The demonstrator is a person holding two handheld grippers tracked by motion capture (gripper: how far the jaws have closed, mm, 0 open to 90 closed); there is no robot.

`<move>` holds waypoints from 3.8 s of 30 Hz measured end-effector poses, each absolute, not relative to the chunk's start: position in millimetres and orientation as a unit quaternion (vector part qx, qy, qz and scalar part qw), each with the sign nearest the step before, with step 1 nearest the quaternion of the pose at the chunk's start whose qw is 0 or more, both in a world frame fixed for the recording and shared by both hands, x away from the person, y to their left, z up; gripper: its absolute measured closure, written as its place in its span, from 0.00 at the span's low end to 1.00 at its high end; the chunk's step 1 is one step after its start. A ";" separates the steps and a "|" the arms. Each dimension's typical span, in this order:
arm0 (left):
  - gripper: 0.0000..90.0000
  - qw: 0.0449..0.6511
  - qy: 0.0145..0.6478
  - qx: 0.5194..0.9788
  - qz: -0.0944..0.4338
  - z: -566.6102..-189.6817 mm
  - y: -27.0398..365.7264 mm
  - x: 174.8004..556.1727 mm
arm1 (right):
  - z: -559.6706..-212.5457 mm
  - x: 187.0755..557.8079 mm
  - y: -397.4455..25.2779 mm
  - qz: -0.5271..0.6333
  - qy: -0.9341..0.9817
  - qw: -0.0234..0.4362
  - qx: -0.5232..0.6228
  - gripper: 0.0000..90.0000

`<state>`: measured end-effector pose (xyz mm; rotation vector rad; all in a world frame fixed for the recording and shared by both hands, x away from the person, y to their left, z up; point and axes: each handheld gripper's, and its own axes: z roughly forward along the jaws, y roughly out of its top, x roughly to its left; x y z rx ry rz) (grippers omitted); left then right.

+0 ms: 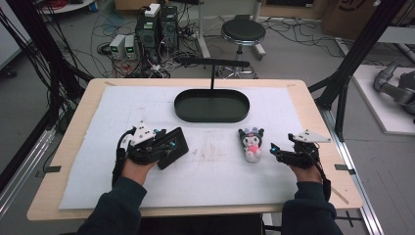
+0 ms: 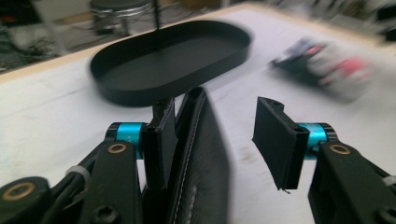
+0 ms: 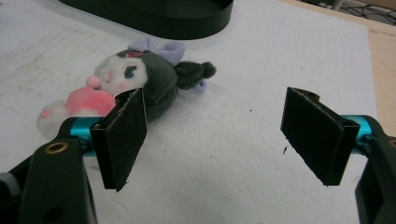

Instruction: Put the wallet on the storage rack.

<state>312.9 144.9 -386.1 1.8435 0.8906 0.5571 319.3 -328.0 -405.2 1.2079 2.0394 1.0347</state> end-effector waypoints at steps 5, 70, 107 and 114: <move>0.65 0.492 0.390 0.753 0.197 -392.1 153.8 319.8 | -404.5 318.9 -328.4 0.386 0.757 0.275 0.450 0.25; 0.18 0.469 0.347 0.764 0.275 -382.0 178.3 340.9 | -406.4 320.3 -327.2 0.383 0.761 0.266 0.452 0.26; 0.80 0.427 0.347 0.796 0.251 -381.3 189.2 359.5 | -407.6 320.2 -328.8 0.382 0.761 0.263 0.453 0.26; 0.85 0.454 0.358 0.781 0.234 -385.6 183.2 351.9 | -407.7 320.9 -327.7 0.383 0.762 0.264 0.450 0.26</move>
